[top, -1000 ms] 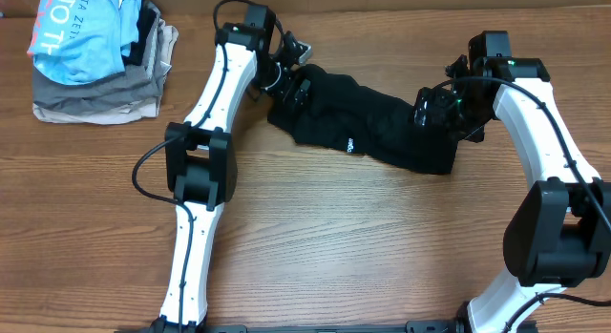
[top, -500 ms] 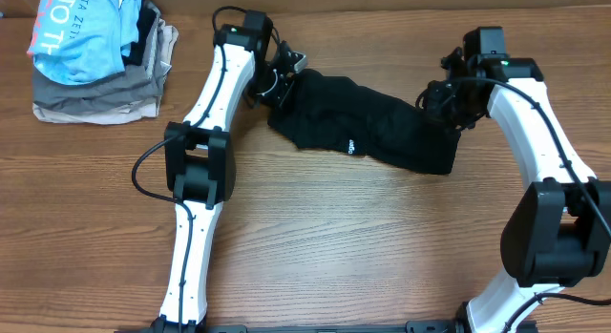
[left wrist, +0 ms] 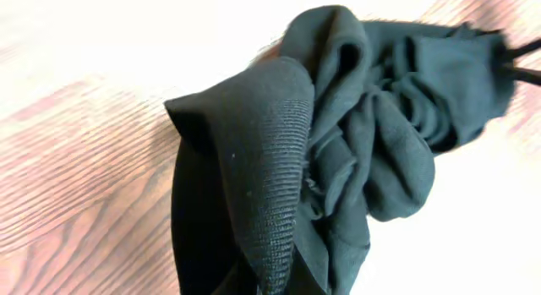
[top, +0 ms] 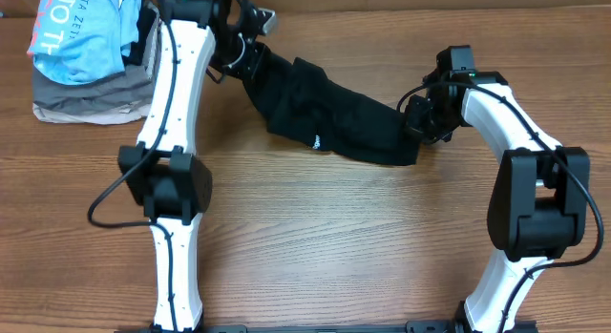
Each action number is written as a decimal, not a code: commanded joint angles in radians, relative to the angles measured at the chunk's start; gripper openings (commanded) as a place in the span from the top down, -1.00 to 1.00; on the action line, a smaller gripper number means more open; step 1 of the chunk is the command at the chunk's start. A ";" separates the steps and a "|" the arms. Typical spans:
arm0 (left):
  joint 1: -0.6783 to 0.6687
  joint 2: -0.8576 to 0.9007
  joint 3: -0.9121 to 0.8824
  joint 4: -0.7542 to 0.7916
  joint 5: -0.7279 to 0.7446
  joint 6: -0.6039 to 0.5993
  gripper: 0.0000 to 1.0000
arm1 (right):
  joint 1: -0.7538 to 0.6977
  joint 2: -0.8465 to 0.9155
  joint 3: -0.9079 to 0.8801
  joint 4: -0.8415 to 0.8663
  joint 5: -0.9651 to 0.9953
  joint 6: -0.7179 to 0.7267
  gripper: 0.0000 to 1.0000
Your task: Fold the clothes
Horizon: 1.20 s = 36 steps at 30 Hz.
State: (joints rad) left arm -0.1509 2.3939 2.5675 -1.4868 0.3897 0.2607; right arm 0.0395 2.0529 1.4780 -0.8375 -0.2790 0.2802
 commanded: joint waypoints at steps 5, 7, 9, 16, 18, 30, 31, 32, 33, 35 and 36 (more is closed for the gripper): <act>-0.057 -0.038 0.021 -0.024 0.045 -0.011 0.92 | 0.008 0.093 -0.005 0.034 -0.042 0.014 0.92; -0.090 -0.038 0.021 -0.016 0.062 -0.011 0.92 | 0.008 0.115 -0.005 0.032 -0.045 0.021 0.92; -0.134 -0.038 0.021 0.001 0.065 -0.011 0.92 | 0.008 0.125 -0.006 0.034 -0.048 0.024 0.92; -0.330 -0.013 0.019 0.087 0.063 -0.076 0.92 | 0.006 0.126 -0.006 0.046 -0.071 0.031 0.92; -0.383 0.007 0.019 0.125 0.063 -0.124 0.92 | 0.004 0.126 -0.006 0.048 -0.080 0.031 0.92; -0.566 0.125 0.019 0.326 0.045 -0.329 0.92 | -0.084 0.086 0.032 0.062 -0.272 0.027 0.92; -0.569 0.125 0.019 0.335 0.045 -0.329 0.92 | -0.100 0.072 0.040 0.063 -0.293 0.027 0.92; -0.571 0.125 0.019 0.345 0.045 -0.329 0.92 | -0.120 0.055 0.050 0.063 -0.315 0.027 0.92; -0.571 0.125 0.019 0.357 0.045 -0.330 0.91 | -0.142 0.035 0.060 0.063 -0.336 0.027 0.92; -0.571 0.125 0.019 0.380 0.046 -0.337 0.92 | -0.192 -0.014 0.081 0.063 -0.378 0.027 0.92; -0.572 0.125 0.019 0.391 0.046 -0.336 0.91 | -0.216 -0.039 0.089 0.063 -0.394 0.027 0.92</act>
State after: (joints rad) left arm -0.7139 2.5034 2.5725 -1.1156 0.4332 -0.0509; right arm -0.1135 2.1254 1.5074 -0.7792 -0.5770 0.3084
